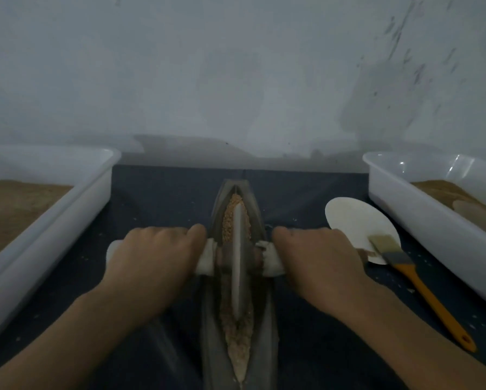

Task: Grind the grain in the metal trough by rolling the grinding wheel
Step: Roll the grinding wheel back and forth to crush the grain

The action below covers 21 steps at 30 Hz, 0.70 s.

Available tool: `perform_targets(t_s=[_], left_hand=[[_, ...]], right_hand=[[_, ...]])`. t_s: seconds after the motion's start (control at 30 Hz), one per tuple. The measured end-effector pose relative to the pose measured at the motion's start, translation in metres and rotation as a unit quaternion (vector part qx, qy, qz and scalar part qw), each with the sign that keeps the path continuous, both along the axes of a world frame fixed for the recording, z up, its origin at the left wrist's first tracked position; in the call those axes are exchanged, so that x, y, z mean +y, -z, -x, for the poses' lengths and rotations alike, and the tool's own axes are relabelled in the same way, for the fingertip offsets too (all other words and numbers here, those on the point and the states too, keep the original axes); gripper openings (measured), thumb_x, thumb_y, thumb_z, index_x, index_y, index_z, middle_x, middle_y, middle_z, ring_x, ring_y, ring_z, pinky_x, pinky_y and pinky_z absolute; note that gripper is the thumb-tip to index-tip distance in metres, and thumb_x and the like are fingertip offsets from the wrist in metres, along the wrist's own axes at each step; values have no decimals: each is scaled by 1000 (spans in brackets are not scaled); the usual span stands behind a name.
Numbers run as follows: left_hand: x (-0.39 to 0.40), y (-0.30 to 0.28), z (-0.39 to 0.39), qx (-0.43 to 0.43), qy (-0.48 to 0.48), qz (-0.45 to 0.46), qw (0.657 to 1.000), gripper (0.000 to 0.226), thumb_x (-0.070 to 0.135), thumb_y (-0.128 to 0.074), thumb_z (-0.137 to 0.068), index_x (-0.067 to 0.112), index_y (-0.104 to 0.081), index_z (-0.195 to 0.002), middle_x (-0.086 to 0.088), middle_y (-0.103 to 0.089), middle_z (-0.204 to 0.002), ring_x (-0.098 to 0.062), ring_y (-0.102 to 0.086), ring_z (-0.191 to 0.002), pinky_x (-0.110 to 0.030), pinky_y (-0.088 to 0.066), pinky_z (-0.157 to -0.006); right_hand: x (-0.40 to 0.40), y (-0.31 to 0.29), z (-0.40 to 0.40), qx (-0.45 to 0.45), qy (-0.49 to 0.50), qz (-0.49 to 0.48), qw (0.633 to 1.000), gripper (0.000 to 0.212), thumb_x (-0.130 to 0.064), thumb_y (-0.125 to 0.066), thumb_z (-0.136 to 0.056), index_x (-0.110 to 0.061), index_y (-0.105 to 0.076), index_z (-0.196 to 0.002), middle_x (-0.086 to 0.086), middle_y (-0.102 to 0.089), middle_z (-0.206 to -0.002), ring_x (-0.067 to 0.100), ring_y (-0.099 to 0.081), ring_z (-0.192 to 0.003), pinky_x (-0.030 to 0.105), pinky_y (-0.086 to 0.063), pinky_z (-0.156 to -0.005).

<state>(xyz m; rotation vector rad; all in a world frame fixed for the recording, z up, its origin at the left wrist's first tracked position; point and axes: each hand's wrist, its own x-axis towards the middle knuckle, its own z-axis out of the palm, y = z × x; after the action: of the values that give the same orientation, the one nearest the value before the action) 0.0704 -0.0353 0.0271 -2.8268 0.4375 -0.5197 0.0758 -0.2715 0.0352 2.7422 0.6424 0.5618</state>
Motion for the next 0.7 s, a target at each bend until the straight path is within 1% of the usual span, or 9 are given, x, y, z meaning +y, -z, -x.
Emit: perform_targets(t_s=[0.07,0.13,0.2,0.3,0.4,0.47,0.53,0.63,0.7], left_hand=[[-1,6,-20,-24,-3,4,1000,55,38,-70,-71,33,-15,-79,11,-28,-62,-9,-27,-51,-26,-20,-49],[-2,8,-39,-37,-17,29,999,44,32,-68,-75,28,-25,-80,9,-42,-67,-14,-37,-52,-29,-25,-50],[-1,8,-56,-46,-25,49,997,33,29,-62,-81,24,-29,-82,6,-52,-73,-20,-46,-57,-32,-28,-52],[0,13,-66,-54,-26,64,996,30,28,-60,-83,23,-31,-84,3,-57,-78,-25,-56,-65,-32,-29,-54],[0,12,-51,-57,-24,49,997,33,28,-62,-83,23,-29,-84,5,-52,-75,-19,-44,-57,-31,-24,-51],[-2,8,-33,-39,-16,27,999,36,29,-62,-83,25,-25,-84,8,-42,-71,-15,-35,-55,-31,-23,-51],[-3,3,-12,-19,-10,10,1000,40,29,-62,-82,26,-22,-82,9,-36,-67,-14,-32,-53,-30,-22,-50],[-2,-1,20,-38,15,-31,999,52,29,-66,-74,27,-15,-78,9,-27,-60,-11,-21,-46,-27,-10,-45],[-2,-7,32,-59,19,-57,996,57,27,-70,-66,26,-15,-77,8,-21,-56,-9,-11,-44,-26,-4,-45]], right_hand=[[4,1,-25,-1,6,-25,1000,28,-29,-68,-77,-24,-47,-95,-4,-63,-83,21,-60,-68,28,-23,-49],[10,1,-49,-17,17,-28,999,24,-23,-64,-80,-21,-45,-94,0,-63,-84,26,-60,-70,32,-29,-55],[15,1,-68,-49,21,-8,999,21,-19,-62,-80,-18,-47,-94,1,-63,-82,28,-60,-70,33,-28,-55],[18,1,-76,-78,23,5,997,21,-17,-64,-77,-17,-49,-92,1,-63,-78,29,-61,-67,32,-25,-53],[15,0,-63,-53,13,1,998,23,-20,-64,-79,-19,-43,-89,0,-60,-77,27,-56,-65,33,-26,-55],[11,0,-46,-17,6,-11,1000,31,-28,-63,-82,-23,-33,-85,-4,-47,-69,23,-42,-58,32,-25,-55],[3,0,-23,7,-8,-21,1000,41,-36,-66,-79,-26,-27,-82,-8,-35,-62,18,-30,-52,30,-21,-52],[-6,1,15,-24,-47,-12,999,62,-31,-83,-57,-26,-25,-76,-4,-50,-55,20,-38,-40,26,-17,-47],[-9,2,26,-29,-35,-25,999,67,-24,-86,-48,-24,-24,-74,-1,-49,-50,24,-39,-35,25,-16,-45]])
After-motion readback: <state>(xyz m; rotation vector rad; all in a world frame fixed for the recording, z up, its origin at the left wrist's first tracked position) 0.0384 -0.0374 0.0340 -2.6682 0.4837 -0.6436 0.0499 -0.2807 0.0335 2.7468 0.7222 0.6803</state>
